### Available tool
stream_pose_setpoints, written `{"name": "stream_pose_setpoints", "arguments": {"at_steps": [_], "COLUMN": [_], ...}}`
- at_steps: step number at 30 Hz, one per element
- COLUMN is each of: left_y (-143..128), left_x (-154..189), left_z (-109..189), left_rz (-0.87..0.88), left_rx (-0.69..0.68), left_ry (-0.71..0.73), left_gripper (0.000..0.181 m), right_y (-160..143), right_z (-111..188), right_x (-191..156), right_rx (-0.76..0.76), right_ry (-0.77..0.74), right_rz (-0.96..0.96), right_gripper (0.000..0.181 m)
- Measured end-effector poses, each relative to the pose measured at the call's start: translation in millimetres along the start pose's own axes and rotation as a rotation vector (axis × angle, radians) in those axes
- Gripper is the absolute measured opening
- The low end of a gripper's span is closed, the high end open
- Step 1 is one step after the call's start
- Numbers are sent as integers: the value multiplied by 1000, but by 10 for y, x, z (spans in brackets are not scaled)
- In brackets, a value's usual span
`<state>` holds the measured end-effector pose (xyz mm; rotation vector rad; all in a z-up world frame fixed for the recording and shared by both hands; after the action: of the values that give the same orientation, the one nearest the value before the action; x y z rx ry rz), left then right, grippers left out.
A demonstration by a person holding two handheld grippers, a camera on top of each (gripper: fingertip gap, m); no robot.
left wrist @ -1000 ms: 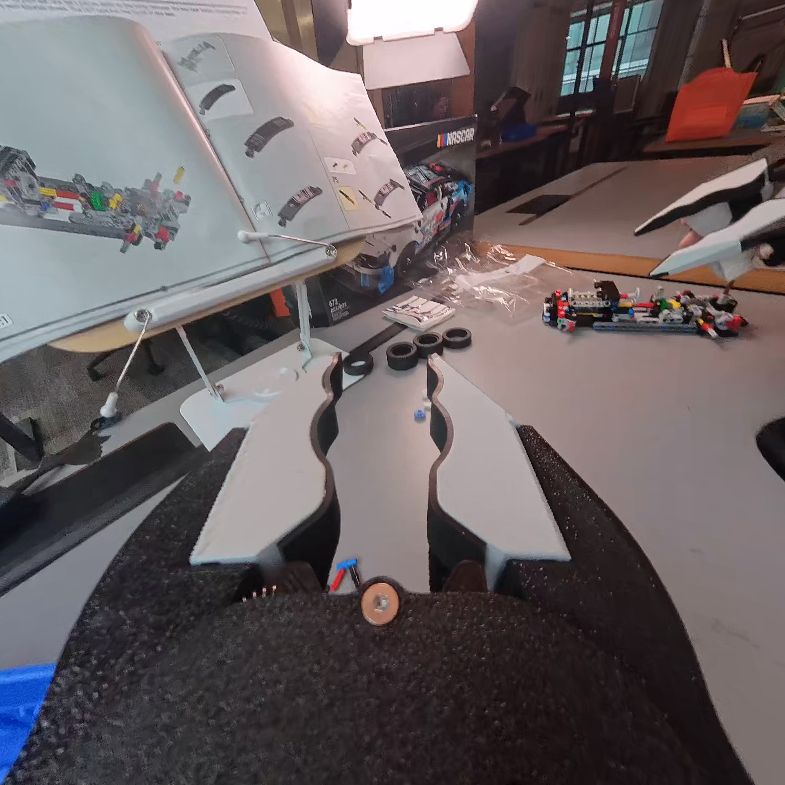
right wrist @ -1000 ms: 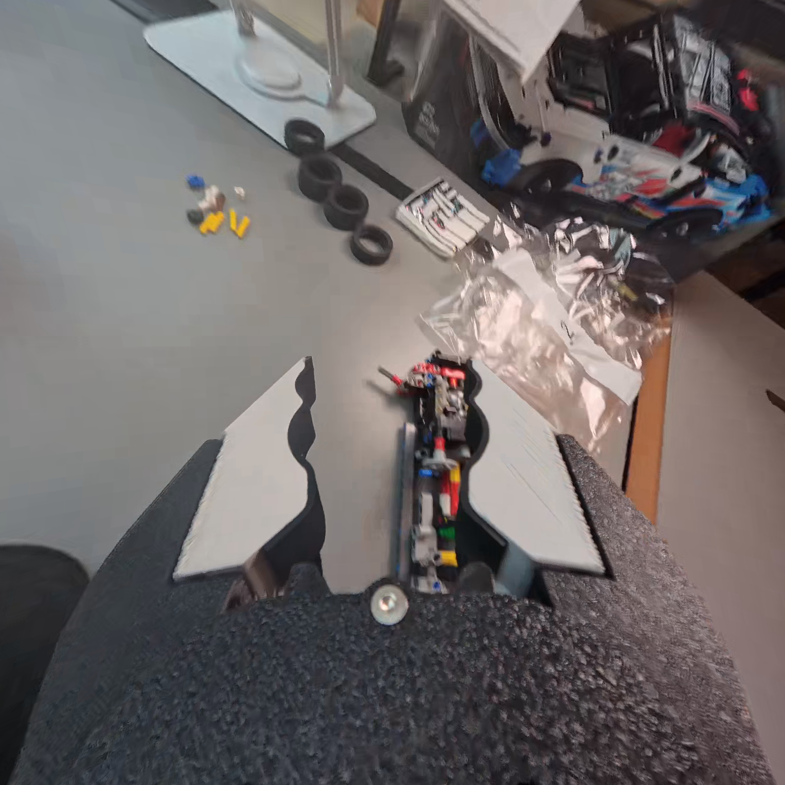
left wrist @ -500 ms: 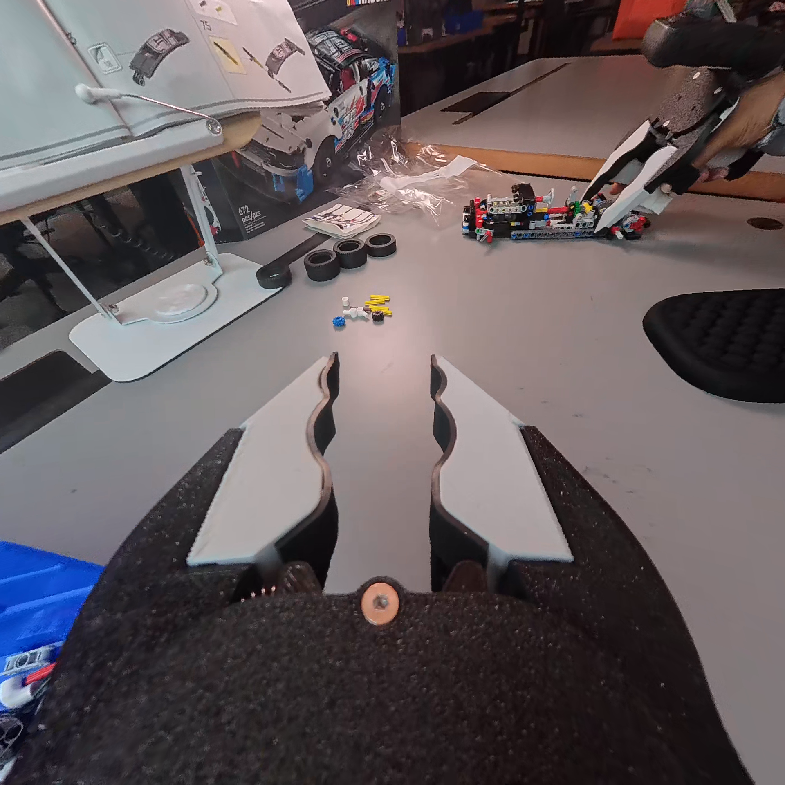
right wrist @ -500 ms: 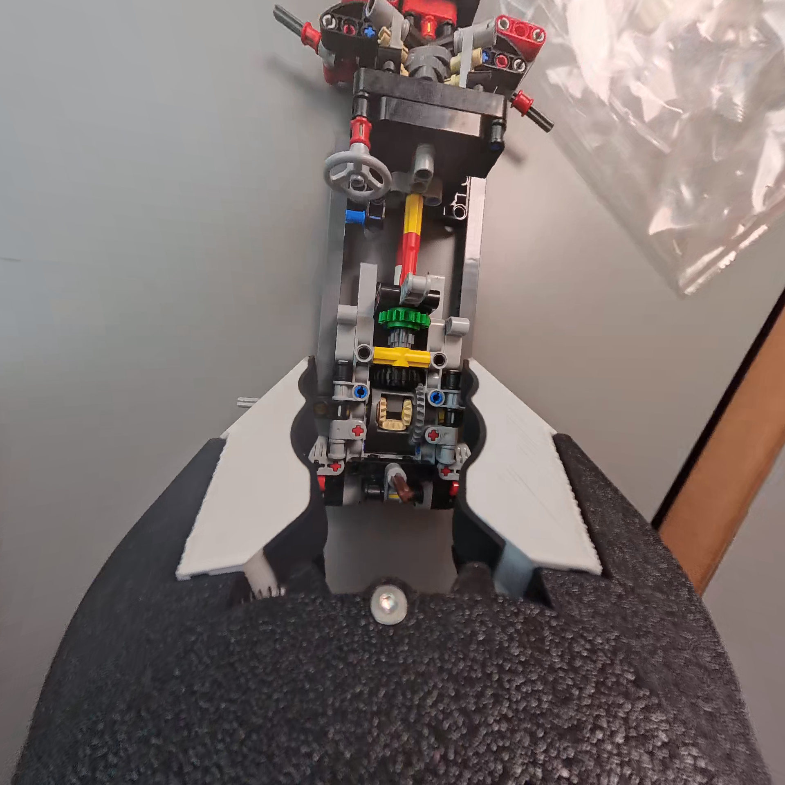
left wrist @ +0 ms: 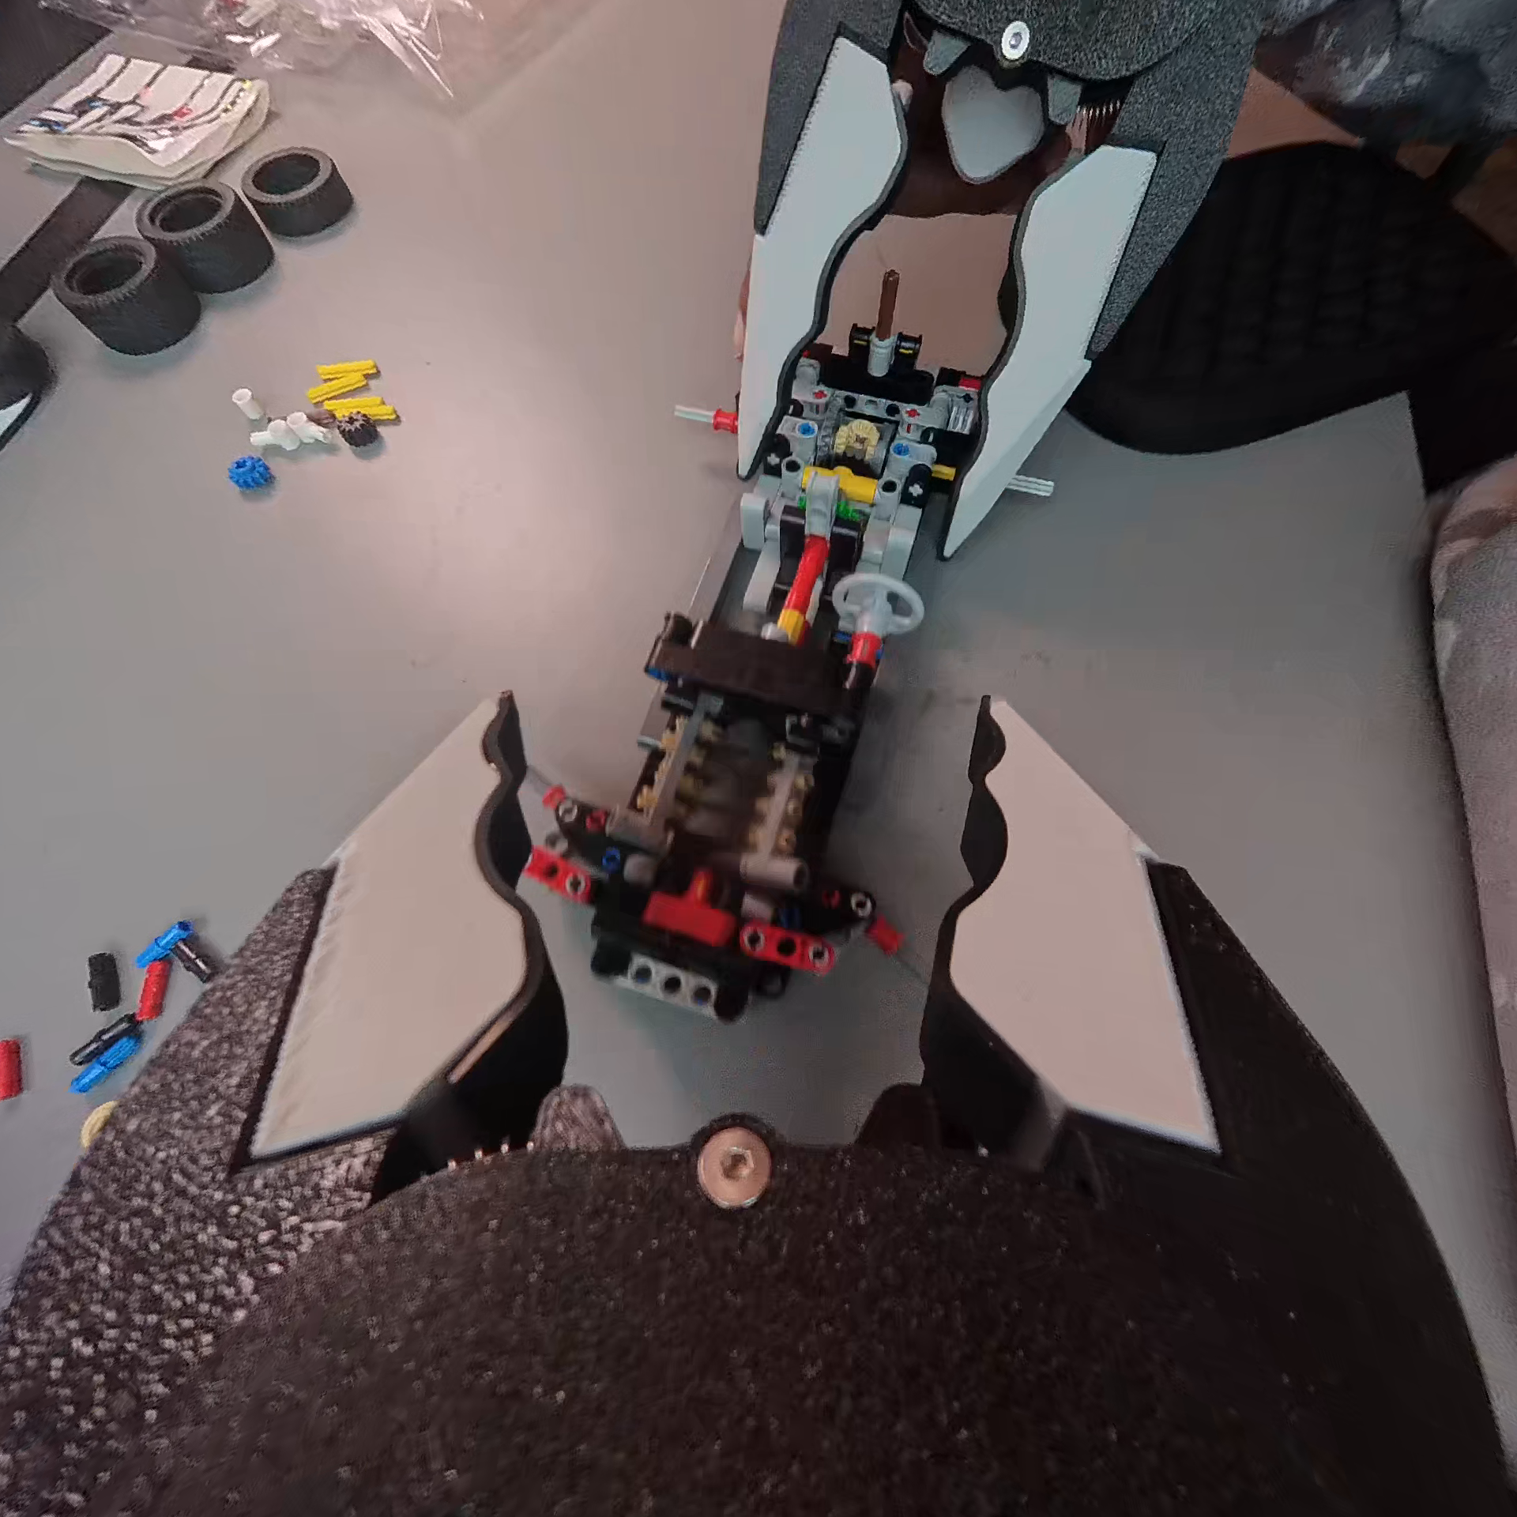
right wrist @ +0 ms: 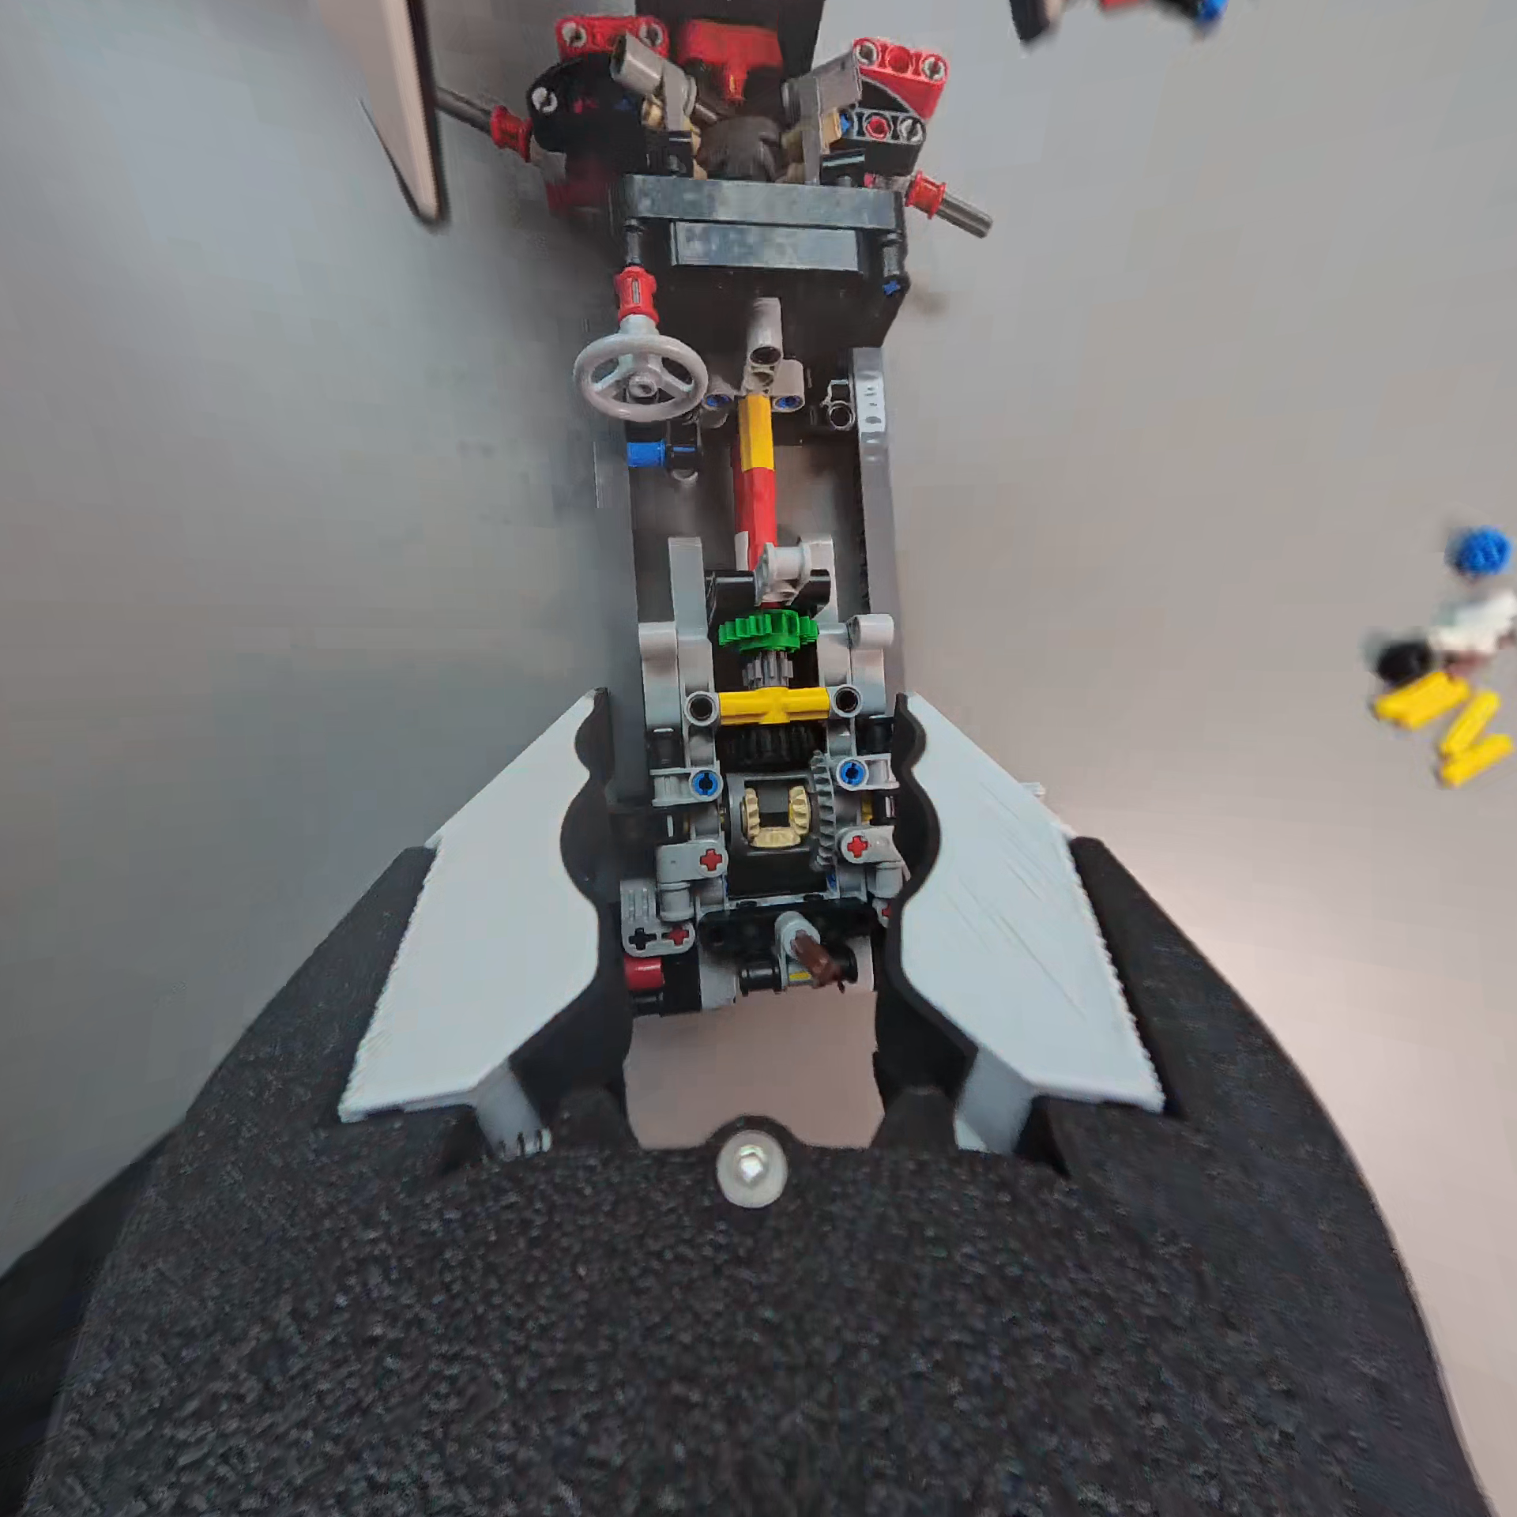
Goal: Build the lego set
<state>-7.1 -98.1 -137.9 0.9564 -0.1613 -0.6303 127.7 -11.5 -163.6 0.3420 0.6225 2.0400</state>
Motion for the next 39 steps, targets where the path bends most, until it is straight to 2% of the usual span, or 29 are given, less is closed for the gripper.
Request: {"name": "stream_pose_setpoints", "arguments": {"at_steps": [4,7,9,11,14,16,19,21,26,30,33,39], "left_y": [-234,-384,-410,-420,-420,-419,-414,-412,-406,-397,-393,-387], "left_x": [42,54,63,64,48,42,38,33,19,0,-11,-22], "left_z": [-10,28,61,75,68,62,55,50,43,37,29,26], "left_rz": [-78,-136,-127,-130,-153,-158,-159,-152,-146,-142,-144,-136], "left_rx": [-149,-199,-180,-165,-150,-142,-129,-126,-113,-92,-86,-65], "left_ry": [1,40,39,27,24,20,18,12,2,-4,-5,8], "left_gripper": [102,92,86,83,79,78,78,78,78,77,77,77], "right_y": [401,501,429,256,-45,-139,-138,-85,2,30,27,54], "right_z": [-226,48,309,481,533,500,419,375,231,148,139,147], "right_x": [-31,-21,36,122,169,121,70,52,45,54,71,69], "right_rx": [63,257,367,412,390,408,448,458,408,436,447,458], "right_ry": [98,195,233,195,147,144,119,126,167,185,169,169], "right_rz": [127,132,63,13,-60,-76,-57,-33,11,-2,-8,-14], "right_gripper": [65,75,76,69,58,47,26,20,18,12,4,2]}}
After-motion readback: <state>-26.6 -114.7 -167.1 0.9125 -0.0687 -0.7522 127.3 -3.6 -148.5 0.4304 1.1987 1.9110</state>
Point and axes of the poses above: each gripper's, where its closed fingertips meet, z back along the fingers, y out of its top, x = y × z across the jaws, the point moved 6 cm from there along z, back along the fingers, and after that the axes turned 10 degrees about y, right-handed, at the moved point
